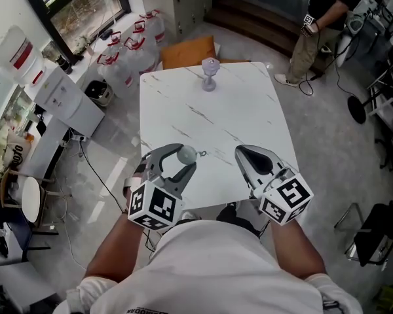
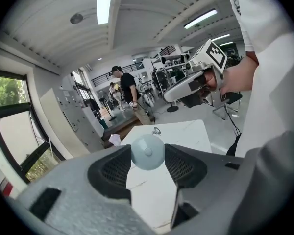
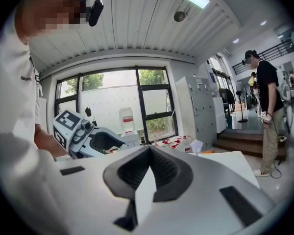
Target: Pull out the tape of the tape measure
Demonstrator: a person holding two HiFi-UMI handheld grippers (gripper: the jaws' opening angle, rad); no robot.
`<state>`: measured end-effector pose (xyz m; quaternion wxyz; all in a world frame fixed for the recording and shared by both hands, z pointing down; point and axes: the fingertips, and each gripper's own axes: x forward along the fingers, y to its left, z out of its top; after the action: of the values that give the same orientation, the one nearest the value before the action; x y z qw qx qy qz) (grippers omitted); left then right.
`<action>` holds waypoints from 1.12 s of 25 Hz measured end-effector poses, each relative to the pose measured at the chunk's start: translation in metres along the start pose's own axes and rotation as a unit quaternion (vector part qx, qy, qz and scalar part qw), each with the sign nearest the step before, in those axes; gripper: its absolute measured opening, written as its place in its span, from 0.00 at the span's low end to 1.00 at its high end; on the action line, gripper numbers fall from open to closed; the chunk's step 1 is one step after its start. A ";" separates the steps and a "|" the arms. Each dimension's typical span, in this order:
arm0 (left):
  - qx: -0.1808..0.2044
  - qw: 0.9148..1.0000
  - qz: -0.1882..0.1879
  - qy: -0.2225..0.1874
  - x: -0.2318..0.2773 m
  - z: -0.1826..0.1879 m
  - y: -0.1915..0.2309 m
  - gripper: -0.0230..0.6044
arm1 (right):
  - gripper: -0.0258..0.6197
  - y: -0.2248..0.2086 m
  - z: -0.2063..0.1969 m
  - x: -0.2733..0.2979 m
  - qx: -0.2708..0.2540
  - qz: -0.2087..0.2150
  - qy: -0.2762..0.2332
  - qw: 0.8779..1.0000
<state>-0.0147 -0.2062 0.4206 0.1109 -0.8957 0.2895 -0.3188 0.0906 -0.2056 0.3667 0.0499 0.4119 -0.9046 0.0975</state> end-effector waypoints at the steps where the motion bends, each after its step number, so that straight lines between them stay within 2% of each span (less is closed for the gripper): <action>1: 0.004 1.000 0.008 -0.006 -0.004 0.005 0.003 0.39 | 0.05 0.000 0.003 -0.001 -0.003 -0.001 -0.003 1.000; 7: 0.024 0.999 0.042 -0.021 -0.018 0.020 0.015 0.39 | 0.05 -0.003 0.015 -0.001 -0.014 -0.006 -0.016 1.000; 12: 0.030 0.998 0.045 -0.018 -0.022 0.020 0.017 0.39 | 0.05 -0.002 0.022 -0.001 -0.018 -0.009 -0.030 0.999; 14: 0.030 0.998 0.045 -0.017 -0.023 0.018 0.017 0.39 | 0.11 -0.001 0.023 -0.001 -0.019 -0.012 -0.034 0.999; 18: 0.031 0.998 0.051 -0.019 -0.024 0.018 0.017 0.39 | 0.13 -0.003 0.019 -0.002 -0.011 -0.017 -0.035 0.999; 24: 0.032 0.998 0.054 -0.021 -0.025 0.019 0.018 0.39 | 0.13 -0.002 0.017 -0.001 -0.008 -0.018 -0.033 0.999; 28: 0.032 0.998 0.053 -0.028 -0.024 0.025 0.017 0.39 | 0.14 0.005 0.016 0.002 0.001 -0.005 -0.029 1.000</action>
<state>-0.0213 -0.2051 0.3828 0.1646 -0.8834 0.3233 -0.2966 0.0851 -0.2075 0.3505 0.0235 0.4194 -0.9034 0.0863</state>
